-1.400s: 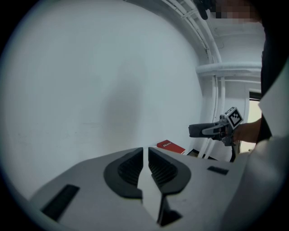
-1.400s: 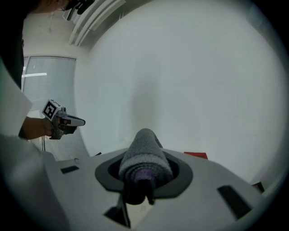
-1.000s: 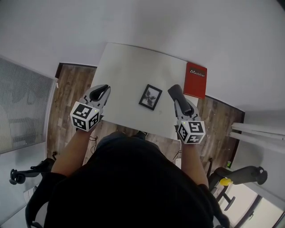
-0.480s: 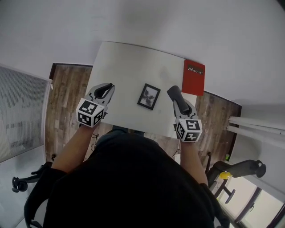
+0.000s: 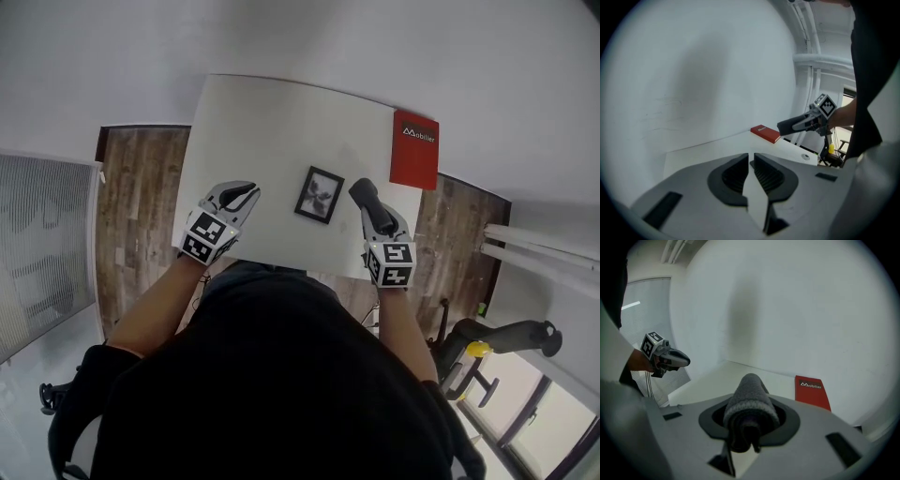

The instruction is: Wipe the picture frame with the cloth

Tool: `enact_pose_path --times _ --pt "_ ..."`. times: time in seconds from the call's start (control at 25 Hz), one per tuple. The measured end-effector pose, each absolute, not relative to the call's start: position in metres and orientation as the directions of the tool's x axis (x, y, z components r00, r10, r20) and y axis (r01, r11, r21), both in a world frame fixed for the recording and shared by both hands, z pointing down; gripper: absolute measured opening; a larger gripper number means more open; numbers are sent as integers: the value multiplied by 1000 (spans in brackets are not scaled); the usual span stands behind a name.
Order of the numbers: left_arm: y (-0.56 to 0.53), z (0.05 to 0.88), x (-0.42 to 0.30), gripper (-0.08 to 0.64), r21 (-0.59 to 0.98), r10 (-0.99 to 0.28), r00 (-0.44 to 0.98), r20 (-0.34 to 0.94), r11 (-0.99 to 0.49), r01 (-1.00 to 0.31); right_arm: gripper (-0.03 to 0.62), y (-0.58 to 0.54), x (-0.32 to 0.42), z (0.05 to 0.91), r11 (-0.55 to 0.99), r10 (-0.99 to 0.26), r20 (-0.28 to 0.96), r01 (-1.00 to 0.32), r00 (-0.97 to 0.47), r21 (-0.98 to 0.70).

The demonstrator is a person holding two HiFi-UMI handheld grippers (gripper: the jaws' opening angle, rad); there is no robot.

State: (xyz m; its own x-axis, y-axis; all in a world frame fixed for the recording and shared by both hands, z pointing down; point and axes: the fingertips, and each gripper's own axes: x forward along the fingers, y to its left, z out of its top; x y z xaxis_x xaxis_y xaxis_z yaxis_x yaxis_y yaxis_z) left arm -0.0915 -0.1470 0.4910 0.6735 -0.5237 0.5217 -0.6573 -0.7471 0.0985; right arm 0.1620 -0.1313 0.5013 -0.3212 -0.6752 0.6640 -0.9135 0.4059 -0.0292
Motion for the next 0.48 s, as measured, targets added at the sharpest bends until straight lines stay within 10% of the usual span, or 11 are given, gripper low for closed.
enact_pose_path --times 0.48 --pt "-124 605 -37 142 124 -314 733 604 -871 -476 109 -150 130 555 488 -605 731 -872 -317 26"
